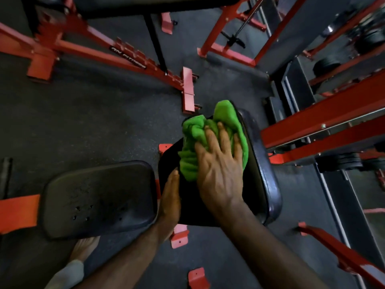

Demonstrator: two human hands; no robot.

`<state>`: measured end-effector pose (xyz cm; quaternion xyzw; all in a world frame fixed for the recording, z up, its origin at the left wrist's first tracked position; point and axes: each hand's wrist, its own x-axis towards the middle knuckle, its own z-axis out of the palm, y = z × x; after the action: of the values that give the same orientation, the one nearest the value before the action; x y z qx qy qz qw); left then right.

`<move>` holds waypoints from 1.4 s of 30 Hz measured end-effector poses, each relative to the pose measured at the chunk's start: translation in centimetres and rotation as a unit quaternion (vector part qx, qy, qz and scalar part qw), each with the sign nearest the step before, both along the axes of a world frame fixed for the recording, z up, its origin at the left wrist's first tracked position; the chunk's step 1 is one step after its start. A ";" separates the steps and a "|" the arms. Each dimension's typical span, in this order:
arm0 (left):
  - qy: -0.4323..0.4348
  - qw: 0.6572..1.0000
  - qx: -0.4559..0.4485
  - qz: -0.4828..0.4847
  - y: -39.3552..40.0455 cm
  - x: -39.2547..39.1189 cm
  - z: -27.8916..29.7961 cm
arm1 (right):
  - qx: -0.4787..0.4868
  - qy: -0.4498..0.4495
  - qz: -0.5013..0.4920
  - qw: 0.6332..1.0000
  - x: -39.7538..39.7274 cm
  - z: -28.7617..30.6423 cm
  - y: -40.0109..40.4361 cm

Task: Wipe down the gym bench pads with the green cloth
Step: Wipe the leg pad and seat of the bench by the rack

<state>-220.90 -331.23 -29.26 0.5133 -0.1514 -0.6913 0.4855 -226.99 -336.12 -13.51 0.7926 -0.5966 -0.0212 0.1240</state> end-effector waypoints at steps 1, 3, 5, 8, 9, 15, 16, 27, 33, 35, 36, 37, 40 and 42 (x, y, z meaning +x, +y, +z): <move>-0.004 1.000 -0.005 0.009 -0.4 0.4 1.4 | 0.019 0.014 0.005 1.000 0.0 -0.3 0.5; -0.005 1.000 0.000 0.031 -1.0 0.1 2.1 | 0.073 0.051 0.030 0.996 -1.1 -1.1 3.6; -0.052 0.998 -0.026 -0.004 -1.0 -0.7 2.0 | 0.110 0.037 0.054 0.992 -2.4 -0.3 6.2; -0.034 0.999 -0.039 0.016 -0.7 -1.3 2.8 | 0.050 -0.038 0.030 0.998 -2.9 2.8 4.7; -0.026 0.999 -0.029 0.026 -0.6 -1.2 3.4 | 0.002 -0.057 0.008 0.998 -2.7 3.8 3.6; -0.107 0.989 -0.098 -0.037 0.8 -1.3 4.0 | 0.006 -0.081 0.070 0.994 -4.2 2.9 6.6; -0.114 0.987 -0.098 -0.057 1.0 -1.3 3.8 | 0.011 -0.088 0.067 0.994 -4.9 3.1 7.5; -0.150 0.978 -0.137 0.039 -0.6 -4.0 7.1 | 0.098 -0.230 -0.162 0.954 -3.5 8.3 -6.8; -0.090 0.985 -0.123 0.081 -1.7 -2.9 7.1 | -0.039 -0.271 -0.157 0.949 -5.5 5.7 2.8; -0.115 0.983 -0.123 0.068 -1.7 -2.4 7.6 | -0.064 -0.253 -0.163 0.951 -5.6 5.0 5.4; -0.123 0.982 -0.132 0.060 -1.5 -2.3 7.6 | -0.074 -0.241 -0.165 0.954 -5.9 4.5 6.8; -0.134 0.979 -0.142 0.051 -1.6 -2.2 8.0 | -0.089 -0.236 -0.161 0.954 -5.9 3.9 7.8; -0.170 0.971 -0.165 0.022 -0.9 -2.6 8.0 | -0.151 -0.254 -0.159 0.942 -5.9 1.8 11.4; -0.185 0.968 -0.168 0.014 -0.3 -2.9 8.2 | -0.194 -0.288 -0.176 0.921 -5.2 0.3 13.6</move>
<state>-223.79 -331.54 -21.10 0.5451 -0.3452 -0.5421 0.5383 -232.16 -322.49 -13.22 0.6073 -0.7286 0.3029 0.0927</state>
